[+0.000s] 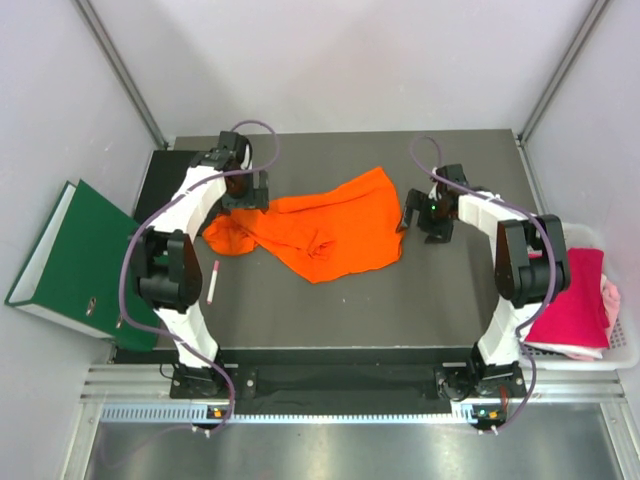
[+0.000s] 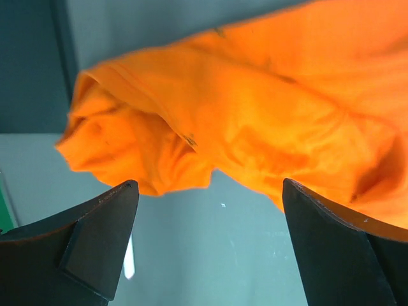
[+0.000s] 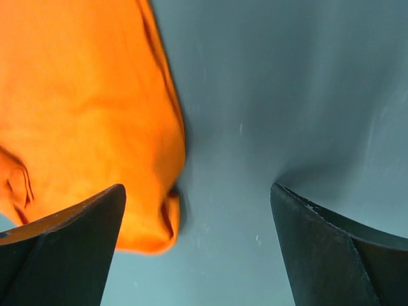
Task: Fold and stack the t-shirts
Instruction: Flatten out the tshirt
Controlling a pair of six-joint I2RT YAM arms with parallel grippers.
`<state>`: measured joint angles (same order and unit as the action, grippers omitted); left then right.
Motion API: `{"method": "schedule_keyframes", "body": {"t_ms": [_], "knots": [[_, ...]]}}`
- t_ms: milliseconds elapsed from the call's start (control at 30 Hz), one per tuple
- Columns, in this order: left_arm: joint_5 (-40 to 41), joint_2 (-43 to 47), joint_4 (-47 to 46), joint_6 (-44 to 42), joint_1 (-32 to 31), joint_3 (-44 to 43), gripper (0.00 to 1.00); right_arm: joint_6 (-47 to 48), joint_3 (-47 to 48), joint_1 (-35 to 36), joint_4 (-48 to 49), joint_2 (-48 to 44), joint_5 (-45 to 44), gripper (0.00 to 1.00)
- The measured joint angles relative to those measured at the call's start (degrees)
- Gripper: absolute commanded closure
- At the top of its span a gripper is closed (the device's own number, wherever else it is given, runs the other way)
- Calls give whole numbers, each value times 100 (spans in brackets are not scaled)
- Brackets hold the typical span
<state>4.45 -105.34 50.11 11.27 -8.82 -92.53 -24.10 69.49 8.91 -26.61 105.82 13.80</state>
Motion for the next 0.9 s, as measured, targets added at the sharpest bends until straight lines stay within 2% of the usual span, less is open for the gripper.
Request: {"method": "schedule_keyframes", "body": {"t_ms": [167, 233, 333, 367, 433, 467, 533, 667, 800, 833, 900], "knots": [[-313, 184, -26, 0, -31, 411, 1, -101, -442, 94, 17, -286, 256, 21], [-474, 219, -46, 0, -79, 522, 1, -149, -485, 195, 44, -291, 343, 22], [-649, 223, -83, -7, -326, 575, 1, -216, -494, 363, 81, -251, 466, 35], [-693, 223, -105, -13, -472, 575, 1, -258, -481, 437, 109, -208, 509, 49], [-758, 221, -162, -50, -815, 575, 1, -310, -369, 579, 149, -44, 669, 68], [-804, 208, -197, -79, -1054, 570, 1, -356, -323, 664, 216, 74, 682, 85], [-859, 151, -223, -142, -1475, 551, 1, -433, -203, 765, 273, 315, 914, 95], [-870, -79, -273, -278, -2122, 509, 1, -603, -166, 857, 402, 476, 1150, 99], [-815, -280, -284, -382, -2385, 509, 1, -621, -166, 857, 409, 481, 1161, 99], [-782, -315, -302, -398, -2404, 509, 2, -621, -166, 857, 409, 481, 1161, 99], [-697, -400, -326, -413, -2433, 509, 12, -621, -166, 857, 409, 481, 1158, 99]]}}
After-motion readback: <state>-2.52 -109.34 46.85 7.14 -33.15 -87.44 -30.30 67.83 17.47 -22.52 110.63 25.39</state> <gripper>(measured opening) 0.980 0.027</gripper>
